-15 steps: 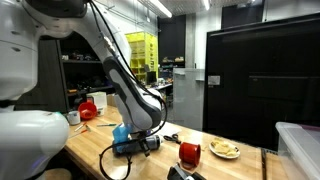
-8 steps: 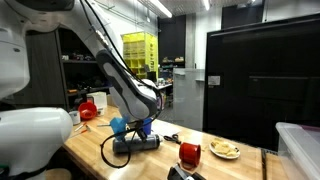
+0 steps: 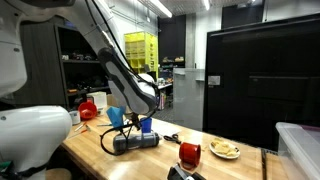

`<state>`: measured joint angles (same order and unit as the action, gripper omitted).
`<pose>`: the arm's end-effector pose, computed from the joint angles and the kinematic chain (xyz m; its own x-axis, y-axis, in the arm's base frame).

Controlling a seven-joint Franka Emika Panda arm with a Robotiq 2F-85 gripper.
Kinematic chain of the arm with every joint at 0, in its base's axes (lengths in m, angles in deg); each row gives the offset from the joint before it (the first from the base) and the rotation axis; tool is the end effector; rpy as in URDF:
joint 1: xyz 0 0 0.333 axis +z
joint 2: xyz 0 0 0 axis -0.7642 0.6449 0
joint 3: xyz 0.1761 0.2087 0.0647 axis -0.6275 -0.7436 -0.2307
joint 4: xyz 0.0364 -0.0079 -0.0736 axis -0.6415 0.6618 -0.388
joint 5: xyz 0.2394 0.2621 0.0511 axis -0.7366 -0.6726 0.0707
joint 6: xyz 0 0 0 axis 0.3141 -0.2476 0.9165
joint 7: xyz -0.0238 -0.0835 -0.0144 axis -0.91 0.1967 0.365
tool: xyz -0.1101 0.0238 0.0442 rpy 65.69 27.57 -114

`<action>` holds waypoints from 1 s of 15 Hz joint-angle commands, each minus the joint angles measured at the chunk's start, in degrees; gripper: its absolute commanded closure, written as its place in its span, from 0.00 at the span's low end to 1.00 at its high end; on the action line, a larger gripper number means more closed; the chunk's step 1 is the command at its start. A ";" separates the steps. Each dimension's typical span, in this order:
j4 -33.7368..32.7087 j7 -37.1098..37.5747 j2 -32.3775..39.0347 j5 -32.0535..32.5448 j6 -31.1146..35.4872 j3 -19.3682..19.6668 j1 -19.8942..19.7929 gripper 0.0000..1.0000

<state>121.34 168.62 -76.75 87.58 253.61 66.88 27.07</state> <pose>0.3750 0.0036 0.2793 0.7935 -0.4676 0.3894 -0.3559 -0.8757 -0.3264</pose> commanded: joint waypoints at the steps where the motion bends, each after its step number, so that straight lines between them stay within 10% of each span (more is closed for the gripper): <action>1: -0.02 0.01 -2.98 -0.91 -0.09 0.60 -1.57 1.00; 15: -0.16 0.46 0.21 -1.33 0.59 -9.33 -16.79 1.00</action>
<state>121.00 168.46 -80.35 87.25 253.44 61.36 11.74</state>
